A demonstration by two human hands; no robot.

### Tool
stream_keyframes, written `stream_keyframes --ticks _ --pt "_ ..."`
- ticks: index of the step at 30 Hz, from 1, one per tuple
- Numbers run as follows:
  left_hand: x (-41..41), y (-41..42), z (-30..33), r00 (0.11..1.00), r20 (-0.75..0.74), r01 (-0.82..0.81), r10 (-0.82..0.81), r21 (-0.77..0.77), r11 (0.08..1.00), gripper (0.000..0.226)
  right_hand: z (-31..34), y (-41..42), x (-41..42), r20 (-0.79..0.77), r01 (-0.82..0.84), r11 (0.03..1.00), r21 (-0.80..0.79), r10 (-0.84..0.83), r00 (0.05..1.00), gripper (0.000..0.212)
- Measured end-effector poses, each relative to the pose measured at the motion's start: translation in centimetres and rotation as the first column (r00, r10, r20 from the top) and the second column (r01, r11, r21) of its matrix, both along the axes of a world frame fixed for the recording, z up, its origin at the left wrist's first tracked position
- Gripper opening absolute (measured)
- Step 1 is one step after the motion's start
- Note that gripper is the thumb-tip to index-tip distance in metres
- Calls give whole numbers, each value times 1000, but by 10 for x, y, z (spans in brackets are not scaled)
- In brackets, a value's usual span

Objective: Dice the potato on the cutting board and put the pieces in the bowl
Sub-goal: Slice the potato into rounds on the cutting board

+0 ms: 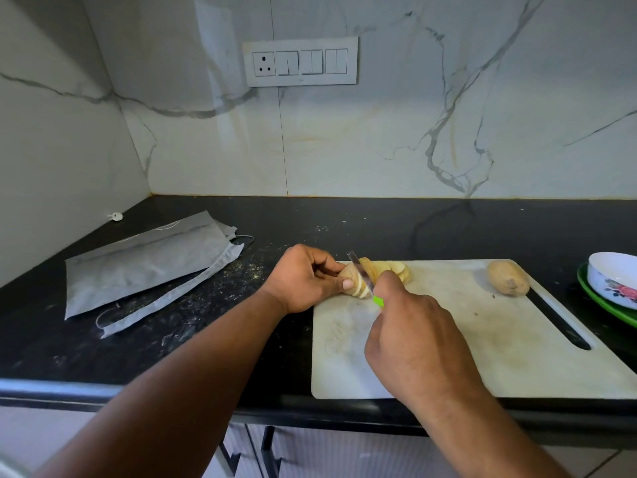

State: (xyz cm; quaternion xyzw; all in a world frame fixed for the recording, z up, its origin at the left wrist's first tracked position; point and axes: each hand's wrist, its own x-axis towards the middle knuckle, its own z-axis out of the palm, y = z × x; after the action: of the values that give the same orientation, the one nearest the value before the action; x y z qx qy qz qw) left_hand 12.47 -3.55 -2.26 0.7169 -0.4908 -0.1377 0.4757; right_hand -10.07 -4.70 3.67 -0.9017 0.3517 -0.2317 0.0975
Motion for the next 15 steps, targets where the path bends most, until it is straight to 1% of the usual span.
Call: stream_keyframes --ticks 4,10,15 --pt "1 -1 -1 1000 15 -2 2 3 1000 19 -1 2 1 5 3 1000 -11 -3 1000 33" --pt "1 0 0 1000 3 9 -9 1 1000 18 -4 1 6 -8 -6 1000 16 6 1000 32" --pt "0 0 -1 998 -49 46 -47 -19 999 14 -5 -6 18 9 -19 998 61 18 1000 35"
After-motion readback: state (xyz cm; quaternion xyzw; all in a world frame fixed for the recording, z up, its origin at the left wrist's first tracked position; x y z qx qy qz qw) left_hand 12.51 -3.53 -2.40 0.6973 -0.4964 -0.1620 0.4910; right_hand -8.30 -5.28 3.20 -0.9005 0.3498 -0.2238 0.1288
